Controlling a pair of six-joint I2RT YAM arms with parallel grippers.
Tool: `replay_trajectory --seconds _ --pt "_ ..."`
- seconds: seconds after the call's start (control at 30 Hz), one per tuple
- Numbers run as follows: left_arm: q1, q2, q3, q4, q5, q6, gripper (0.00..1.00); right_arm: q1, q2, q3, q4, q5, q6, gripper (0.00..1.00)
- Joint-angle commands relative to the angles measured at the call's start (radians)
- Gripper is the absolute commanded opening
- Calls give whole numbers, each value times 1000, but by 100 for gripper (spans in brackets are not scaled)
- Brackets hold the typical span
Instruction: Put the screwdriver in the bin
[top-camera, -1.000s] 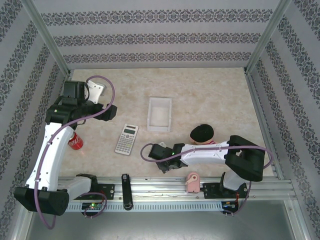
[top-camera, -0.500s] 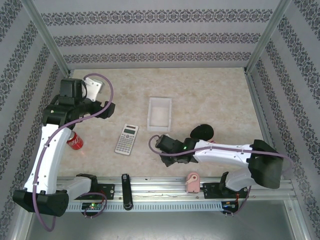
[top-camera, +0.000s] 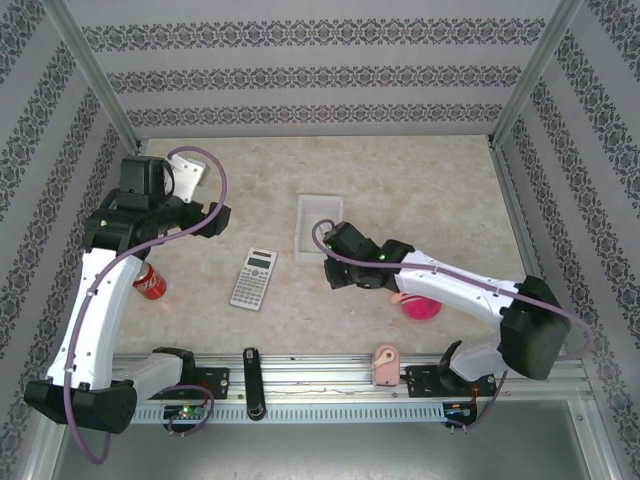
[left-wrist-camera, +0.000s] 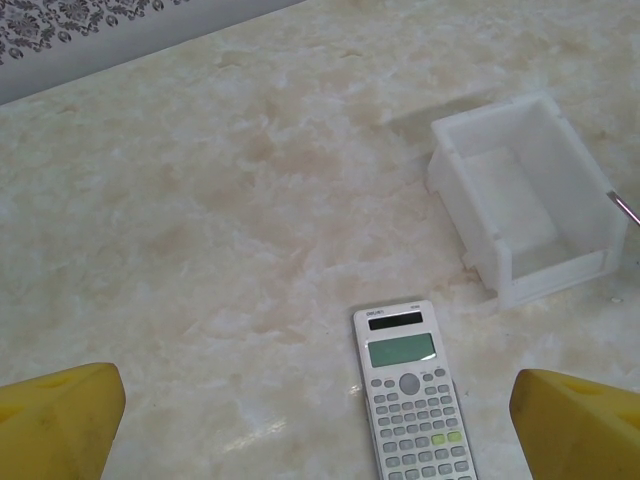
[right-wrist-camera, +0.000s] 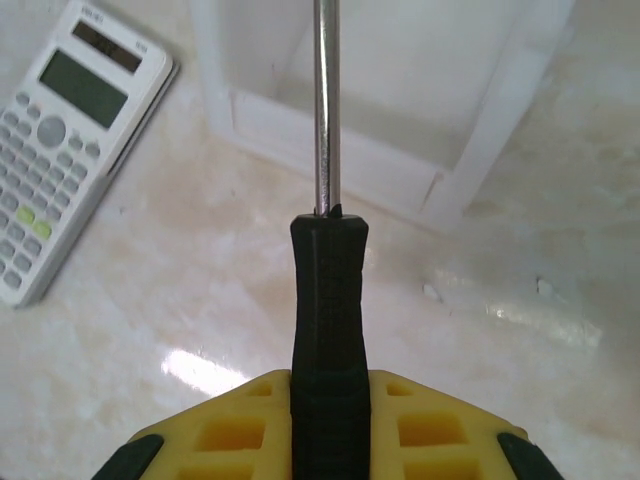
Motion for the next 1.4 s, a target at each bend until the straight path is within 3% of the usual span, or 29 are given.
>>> replay_trajectory --seconds 0.0,0.63,1.37 --pt "-13 -33 3 -29 26 20 99 -33 68 73 -5 -20 -24 16" --pt "-14 -81 -38 -35 26 44 99 -114 395 333 -25 -43 -112 16" --pt "-14 -92 -37 -52 10 43 99 -156 540 421 -48 -11 -186 18"
